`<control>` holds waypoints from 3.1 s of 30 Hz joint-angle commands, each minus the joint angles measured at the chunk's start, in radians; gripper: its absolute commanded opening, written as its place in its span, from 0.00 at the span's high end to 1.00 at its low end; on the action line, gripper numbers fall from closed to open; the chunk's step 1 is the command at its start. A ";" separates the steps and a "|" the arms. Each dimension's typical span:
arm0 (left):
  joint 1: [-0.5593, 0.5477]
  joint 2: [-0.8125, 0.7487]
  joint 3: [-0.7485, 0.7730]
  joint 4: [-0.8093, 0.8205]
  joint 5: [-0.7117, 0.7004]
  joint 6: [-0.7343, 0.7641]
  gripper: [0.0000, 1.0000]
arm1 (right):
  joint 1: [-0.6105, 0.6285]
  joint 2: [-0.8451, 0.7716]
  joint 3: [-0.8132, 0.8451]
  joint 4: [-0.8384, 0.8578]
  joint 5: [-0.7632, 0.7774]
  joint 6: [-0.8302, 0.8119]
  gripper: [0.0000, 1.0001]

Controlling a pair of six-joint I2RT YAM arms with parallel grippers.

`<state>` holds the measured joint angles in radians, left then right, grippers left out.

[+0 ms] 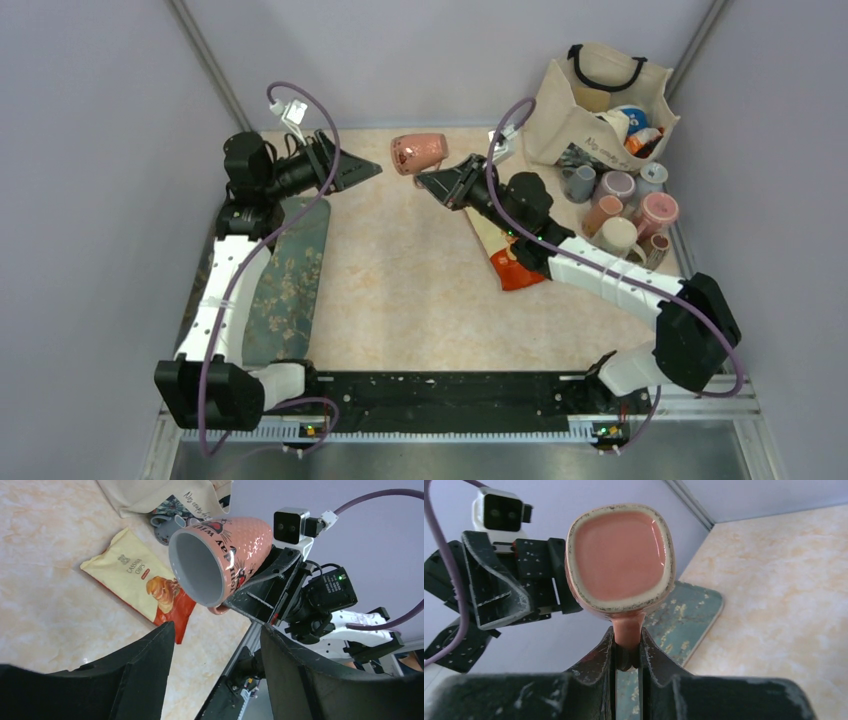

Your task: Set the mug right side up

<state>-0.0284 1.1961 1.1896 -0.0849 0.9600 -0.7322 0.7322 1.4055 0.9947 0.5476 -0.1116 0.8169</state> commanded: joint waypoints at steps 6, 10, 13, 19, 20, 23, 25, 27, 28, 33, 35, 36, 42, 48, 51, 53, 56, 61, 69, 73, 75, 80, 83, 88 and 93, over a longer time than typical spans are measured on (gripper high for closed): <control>-0.028 -0.004 0.025 0.186 0.026 -0.153 0.39 | 0.061 0.088 0.142 0.186 -0.047 0.056 1.00; -0.031 -0.004 0.031 0.214 0.004 -0.148 0.42 | 0.073 0.109 0.156 0.207 -0.071 0.078 1.00; -0.034 0.014 0.033 0.207 -0.002 -0.151 0.46 | 0.086 0.114 0.167 0.206 -0.076 0.069 1.00; -0.051 0.036 0.022 0.252 0.013 -0.196 0.61 | 0.093 0.143 0.180 0.233 -0.119 0.146 1.00; -0.054 0.034 0.023 0.256 0.011 -0.194 0.64 | 0.092 0.150 0.182 0.236 -0.126 0.162 1.00; -0.056 0.029 0.025 0.282 0.015 -0.204 0.95 | 0.094 0.183 0.213 0.196 -0.144 0.190 1.00; -0.055 0.024 0.019 0.282 0.011 -0.204 1.00 | 0.093 0.201 0.235 0.135 -0.146 0.192 1.00; -0.055 0.008 0.008 0.235 -0.032 -0.156 1.00 | 0.093 0.208 0.241 0.074 -0.120 0.192 1.00; -0.054 -0.001 0.009 0.175 -0.075 -0.107 1.00 | 0.093 0.208 0.242 0.036 -0.099 0.187 0.88; -0.053 0.000 0.079 -0.167 -0.396 0.235 1.00 | 0.092 0.215 0.217 -0.106 -0.012 0.150 0.35; -0.052 0.009 0.084 -0.229 -0.535 0.330 1.00 | 0.094 0.225 0.219 -0.161 -0.010 0.135 0.25; -0.051 0.014 0.084 -0.251 -0.586 0.373 1.00 | 0.094 0.230 0.221 -0.189 -0.012 0.128 0.22; -0.023 0.128 0.148 -0.406 -0.910 0.785 1.00 | 0.094 0.209 0.225 -0.330 0.001 0.024 0.17; 0.209 0.309 0.252 -0.543 -0.818 1.041 1.00 | 0.093 0.125 0.234 -0.518 0.093 -0.176 0.16; 0.282 0.435 0.374 -0.653 -0.811 1.127 1.00 | 0.093 0.097 0.241 -0.600 0.160 -0.250 0.16; 0.316 0.508 0.420 -0.689 -0.830 1.171 1.00 | 0.092 0.082 0.245 -0.642 0.194 -0.286 0.15; 0.361 0.610 0.491 -0.750 -0.815 1.216 1.00 | 0.087 0.061 0.241 -0.679 0.226 -0.327 0.15; 0.425 0.777 0.630 -0.804 -0.851 1.203 1.00 | 0.079 0.027 0.223 -0.707 0.265 -0.359 0.15; 0.459 0.973 0.818 -0.922 -0.835 1.178 1.00 | 0.078 -0.011 0.224 -0.747 0.314 -0.399 0.15; 0.463 1.008 0.841 -0.969 -0.799 1.175 1.00 | 0.064 -0.027 0.225 -0.762 0.330 -0.404 0.13; 0.467 1.009 0.841 -0.973 -0.792 1.174 0.90 | 0.047 -0.033 0.224 -0.773 0.341 -0.405 0.10; 0.470 0.965 0.841 -0.939 -0.808 1.159 0.55 | -0.007 -0.059 0.210 -0.831 0.466 -0.412 0.01; 0.470 0.912 0.840 -0.919 -0.806 1.155 0.46 | -0.077 -0.086 0.177 -0.855 0.568 -0.435 0.01; 0.469 0.788 0.806 -0.894 -0.736 1.138 0.36 | -0.210 -0.143 0.120 -0.957 0.733 -0.445 0.01; 0.460 0.603 0.646 -0.846 -0.549 1.097 0.33 | -0.300 -0.252 0.037 -0.993 0.847 -0.527 0.01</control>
<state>0.4358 1.9842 1.9255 -0.9817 0.2440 0.4026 0.4820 1.2518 1.0676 -0.3908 0.5953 0.3714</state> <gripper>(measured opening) 0.661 0.988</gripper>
